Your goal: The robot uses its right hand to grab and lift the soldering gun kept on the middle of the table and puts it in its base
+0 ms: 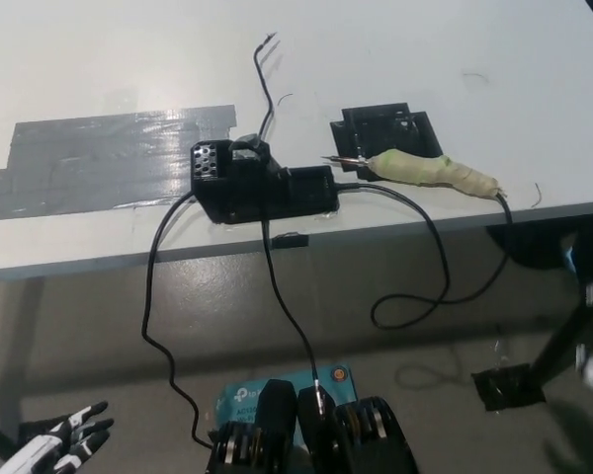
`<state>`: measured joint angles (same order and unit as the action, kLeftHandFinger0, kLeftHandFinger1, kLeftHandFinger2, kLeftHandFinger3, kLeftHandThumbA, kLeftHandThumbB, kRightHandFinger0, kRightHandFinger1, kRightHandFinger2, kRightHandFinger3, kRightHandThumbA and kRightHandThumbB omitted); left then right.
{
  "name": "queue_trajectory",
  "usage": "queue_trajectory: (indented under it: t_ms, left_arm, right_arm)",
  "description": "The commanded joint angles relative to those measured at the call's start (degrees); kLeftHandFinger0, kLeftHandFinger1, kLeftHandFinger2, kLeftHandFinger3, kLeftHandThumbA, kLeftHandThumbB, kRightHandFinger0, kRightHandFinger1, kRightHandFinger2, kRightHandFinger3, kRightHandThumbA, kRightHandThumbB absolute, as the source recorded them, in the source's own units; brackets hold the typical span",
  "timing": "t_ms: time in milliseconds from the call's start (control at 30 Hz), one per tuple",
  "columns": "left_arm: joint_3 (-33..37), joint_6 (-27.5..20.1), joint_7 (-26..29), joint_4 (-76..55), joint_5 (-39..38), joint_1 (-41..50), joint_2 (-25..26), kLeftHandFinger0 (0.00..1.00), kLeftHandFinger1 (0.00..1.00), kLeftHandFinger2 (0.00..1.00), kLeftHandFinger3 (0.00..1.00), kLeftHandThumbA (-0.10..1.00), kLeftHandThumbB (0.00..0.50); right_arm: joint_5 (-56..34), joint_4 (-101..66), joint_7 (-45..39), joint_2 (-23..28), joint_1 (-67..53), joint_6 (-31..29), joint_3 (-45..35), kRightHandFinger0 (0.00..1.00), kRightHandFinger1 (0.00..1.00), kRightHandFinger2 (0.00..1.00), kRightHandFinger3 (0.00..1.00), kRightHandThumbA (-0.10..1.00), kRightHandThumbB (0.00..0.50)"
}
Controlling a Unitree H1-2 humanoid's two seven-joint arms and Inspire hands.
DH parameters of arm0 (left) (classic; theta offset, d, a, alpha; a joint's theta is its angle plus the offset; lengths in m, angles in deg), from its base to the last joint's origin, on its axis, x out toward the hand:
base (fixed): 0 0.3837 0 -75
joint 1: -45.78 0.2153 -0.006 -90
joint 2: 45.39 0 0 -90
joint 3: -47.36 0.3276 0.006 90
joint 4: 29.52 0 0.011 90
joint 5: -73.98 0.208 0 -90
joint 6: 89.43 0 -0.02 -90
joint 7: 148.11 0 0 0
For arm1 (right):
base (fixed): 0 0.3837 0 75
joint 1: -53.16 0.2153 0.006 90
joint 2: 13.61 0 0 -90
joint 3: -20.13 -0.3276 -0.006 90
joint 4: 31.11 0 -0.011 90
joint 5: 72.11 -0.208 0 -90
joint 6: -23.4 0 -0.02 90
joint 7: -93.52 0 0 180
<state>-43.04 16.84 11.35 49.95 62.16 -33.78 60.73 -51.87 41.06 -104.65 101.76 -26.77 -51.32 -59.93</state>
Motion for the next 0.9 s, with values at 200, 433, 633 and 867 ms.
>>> queue_trajectory:
  t_ms: [200, 433, 633, 867]
  left_arm:
    - [0.02, -0.11, -1.54, -2.03, 0.23, 0.9, 1.08, 1.0, 1.0, 1.0, 1.0, 0.74, 0.233]
    - [-0.02, -0.07, -1.81, -1.77, 0.48, 0.35, 1.08, 1.0, 1.0, 1.0, 1.0, 0.73, 0.214]
    - [-0.35, 1.09, -1.52, -2.55, 0.76, 0.79, 1.12, 1.0, 1.0, 1.0, 1.0, 0.75, 0.245]
    - [0.36, 1.12, -2.43, -2.82, 1.15, 0.22, 1.41, 1.0, 1.0, 1.0, 1.0, 0.75, 0.249]
  right_arm:
    - [4.13, 0.18, -5.96, -1.58, 26.53, 4.41, 1.85, 1.0, 1.0, 1.0, 1.0, 0.3, 0.261]
    - [7.7, 10.0, -5.48, -5.97, 37.06, 3.28, 5.48, 1.0, 1.0, 1.0, 1.0, 0.31, 0.295]
    - [10.18, 19.18, -5.94, -7.59, 43.26, 3.07, 8.51, 1.0, 1.0, 1.0, 1.0, 0.26, 0.296]
    - [11.44, 32.57, -8.53, -7.26, 45.38, 1.85, 13.05, 1.0, 1.0, 1.0, 1.0, 0.23, 0.31]
